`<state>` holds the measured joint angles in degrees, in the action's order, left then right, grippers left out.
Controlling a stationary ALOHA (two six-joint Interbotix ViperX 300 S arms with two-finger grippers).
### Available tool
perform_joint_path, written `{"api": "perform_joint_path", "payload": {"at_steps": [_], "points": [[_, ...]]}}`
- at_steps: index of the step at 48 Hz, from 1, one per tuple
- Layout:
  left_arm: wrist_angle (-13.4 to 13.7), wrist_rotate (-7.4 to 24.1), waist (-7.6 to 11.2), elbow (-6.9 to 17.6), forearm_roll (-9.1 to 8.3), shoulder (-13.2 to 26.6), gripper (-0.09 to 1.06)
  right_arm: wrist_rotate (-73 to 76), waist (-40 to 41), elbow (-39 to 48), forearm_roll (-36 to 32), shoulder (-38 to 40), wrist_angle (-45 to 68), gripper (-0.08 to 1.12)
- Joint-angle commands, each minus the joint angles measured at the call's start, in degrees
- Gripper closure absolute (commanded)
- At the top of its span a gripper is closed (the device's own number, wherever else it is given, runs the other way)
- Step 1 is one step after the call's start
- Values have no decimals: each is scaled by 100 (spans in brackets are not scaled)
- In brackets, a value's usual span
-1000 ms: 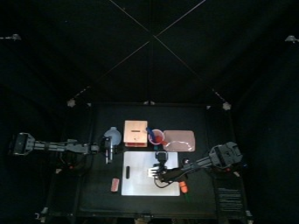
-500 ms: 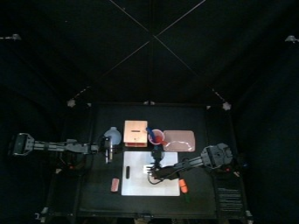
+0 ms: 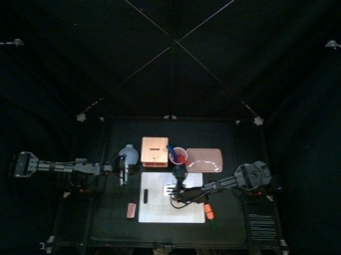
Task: Place sushi on board then cut the sushi with the knife then place the pieces on the plate
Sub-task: Pick knife at handle with right hand
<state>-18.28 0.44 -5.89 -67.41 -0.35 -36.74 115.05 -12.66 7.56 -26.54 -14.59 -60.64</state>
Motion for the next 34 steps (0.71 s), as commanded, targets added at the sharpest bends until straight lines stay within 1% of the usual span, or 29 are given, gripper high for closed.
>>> {"api": "perform_joint_path", "payload": {"at_steps": [1,10,22,25,30,34], "points": [[-18,9,-44,62,0,-53,96,-352,-79,-79,-176,633,-18,14],[-26,0,-114,44,0,-114,96,-1846,-44,-246,-114,1134,-53,14],[-18,-9,-132,44,18,-149,96,-4201,369,-993,448,1397,-431,14],[-18,-9,-132,44,35,-149,96,-4834,510,-1301,589,1380,-703,14],[-18,0,-141,44,62,-149,96,-5783,677,-1679,633,1292,-1257,14],[-18,0,-202,44,62,-149,96,-6785,844,-1828,615,1169,-1854,14]]}}
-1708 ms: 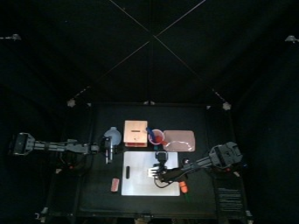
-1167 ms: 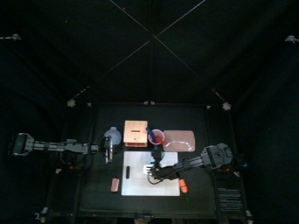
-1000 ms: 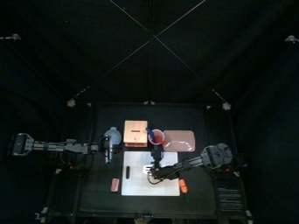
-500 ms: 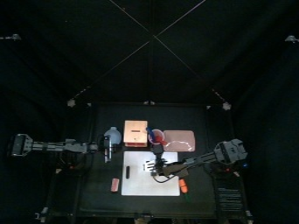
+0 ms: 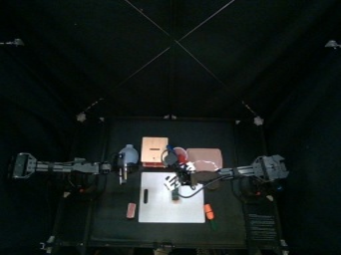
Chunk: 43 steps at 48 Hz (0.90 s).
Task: Place sushi on board then cut the sushi with the knife then place the pieces on the plate
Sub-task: Pick knife at handle with right hand
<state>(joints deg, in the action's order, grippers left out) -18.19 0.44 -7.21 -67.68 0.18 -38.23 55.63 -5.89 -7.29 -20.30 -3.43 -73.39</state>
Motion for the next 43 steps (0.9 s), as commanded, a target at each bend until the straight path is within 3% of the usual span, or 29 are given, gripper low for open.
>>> {"api": "perform_joint_path", "payload": {"at_steps": [1,13,22,43], "points": [[-26,-9,-79,70,18,0,96,-1081,211,-360,-9,9,-686,14],[-35,-18,-211,70,53,0,96,-3305,290,-562,-62,-668,-1424,14],[-26,-9,-264,70,211,0,96,-4219,308,-668,-510,-1151,-1995,14],[-35,0,-439,70,229,0,96,-4535,475,-290,-817,-1441,-2127,14]]}}
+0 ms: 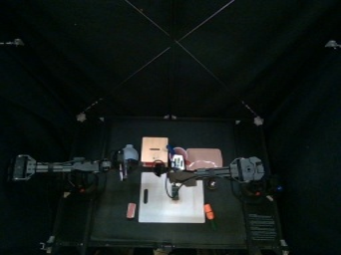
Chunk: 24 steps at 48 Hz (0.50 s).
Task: Place sushi on board then cut the sushi with the knife then place the pieces on the plate
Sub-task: Pick knife at handle with right hand
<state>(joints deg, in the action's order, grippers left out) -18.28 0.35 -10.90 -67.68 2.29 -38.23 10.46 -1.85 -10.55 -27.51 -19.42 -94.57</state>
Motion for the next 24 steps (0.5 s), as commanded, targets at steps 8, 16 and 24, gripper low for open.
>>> {"api": "perform_joint_path", "payload": {"at_steps": [8,16,24], "points": [[-18,9,-114,62,0,0,96,-53,88,255,-220,149,0,15],[-18,0,-123,62,18,0,96,-70,132,448,-360,149,35,15],[-18,-9,-123,79,35,0,96,-264,167,483,-378,132,193,17]]}}
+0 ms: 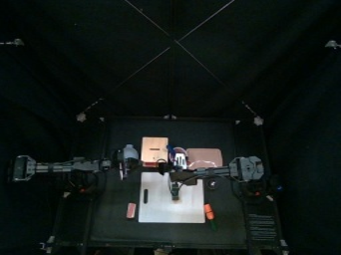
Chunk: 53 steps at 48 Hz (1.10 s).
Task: Place sushi on board then cut the sushi with the knife then place the pieces on the plate
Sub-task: Pick knife at handle with right hand
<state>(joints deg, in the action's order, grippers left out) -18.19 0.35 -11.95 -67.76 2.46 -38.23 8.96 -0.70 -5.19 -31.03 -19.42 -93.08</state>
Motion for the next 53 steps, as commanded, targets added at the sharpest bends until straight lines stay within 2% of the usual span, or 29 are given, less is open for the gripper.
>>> {"api": "perform_joint_path", "payload": {"at_steps": [1,8,25,53], "points": [[-26,-9,-26,79,26,0,96,-141,53,-44,-26,132,53,17],[-26,-9,-18,70,79,0,96,-237,79,-70,18,105,79,23],[-26,9,-18,53,79,0,96,-246,123,-97,114,44,79,45],[-26,9,-18,-9,70,0,96,-343,299,-299,123,44,79,63]]}}
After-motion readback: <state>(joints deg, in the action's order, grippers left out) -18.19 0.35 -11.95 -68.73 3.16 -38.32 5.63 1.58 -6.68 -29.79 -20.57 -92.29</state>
